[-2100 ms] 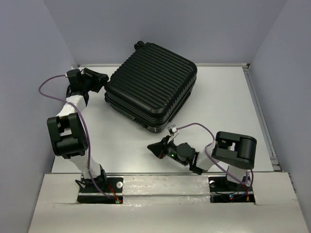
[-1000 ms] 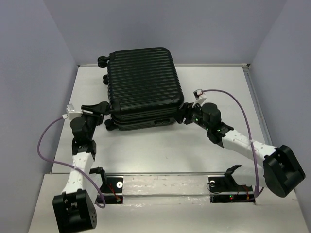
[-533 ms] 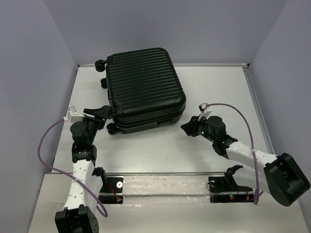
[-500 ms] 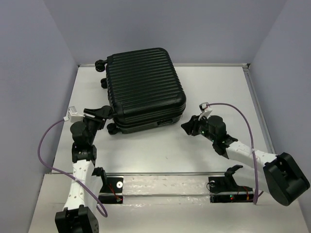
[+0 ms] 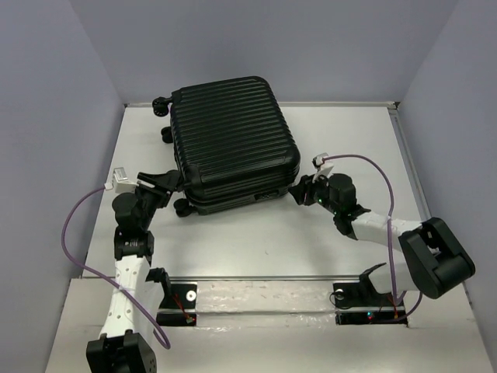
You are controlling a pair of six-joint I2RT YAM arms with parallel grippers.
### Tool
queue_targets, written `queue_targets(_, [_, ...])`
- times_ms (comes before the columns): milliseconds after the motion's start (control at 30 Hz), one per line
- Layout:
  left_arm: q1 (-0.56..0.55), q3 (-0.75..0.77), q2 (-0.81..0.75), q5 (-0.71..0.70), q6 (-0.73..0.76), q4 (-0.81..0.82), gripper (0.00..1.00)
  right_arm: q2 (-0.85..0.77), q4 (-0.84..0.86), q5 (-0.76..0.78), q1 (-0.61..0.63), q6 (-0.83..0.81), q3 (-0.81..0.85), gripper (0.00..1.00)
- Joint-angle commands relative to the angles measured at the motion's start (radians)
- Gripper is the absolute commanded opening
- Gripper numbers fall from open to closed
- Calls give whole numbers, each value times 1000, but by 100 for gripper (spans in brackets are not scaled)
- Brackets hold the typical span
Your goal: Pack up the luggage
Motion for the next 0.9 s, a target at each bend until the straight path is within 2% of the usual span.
queue_targets(0, [-27,54,8,97,189,23,6,29,151,-32,-28,-66,49,48])
queue_targets(167, [-29,62,15,103,197,15,6,87,276,-87,-51,-62,31,47])
queue_targets(267, [-29,65,20,108,198,14,6,117,370,-140,-61,-45,21,39])
queue_targets(433, [-29,60,14,105,202,4,6,155,511,-130,-61,-22,-11,35])
queue_targets(467, [-29,56,11,105,203,3,6,158,532,-122,-61,-17,-14,28])
queue_targets(567, [-29,51,6,105,202,3,6,172,572,-107,-61,-4,-22,16])
queue_targets(633, [-31,49,6,106,202,1,6,167,579,-98,-61,4,-31,7])
queue_targets(700, [-29,51,2,108,200,3,6,152,589,-85,-61,35,-55,7])
queue_targets(800, [-34,54,0,116,188,9,6,106,515,-134,-31,111,-46,7])
queue_targets(833, [-41,54,-3,114,185,9,6,97,464,-138,3,122,-23,7])
queue_targets(867, [-61,54,-11,102,176,11,6,88,327,-109,118,113,10,7])
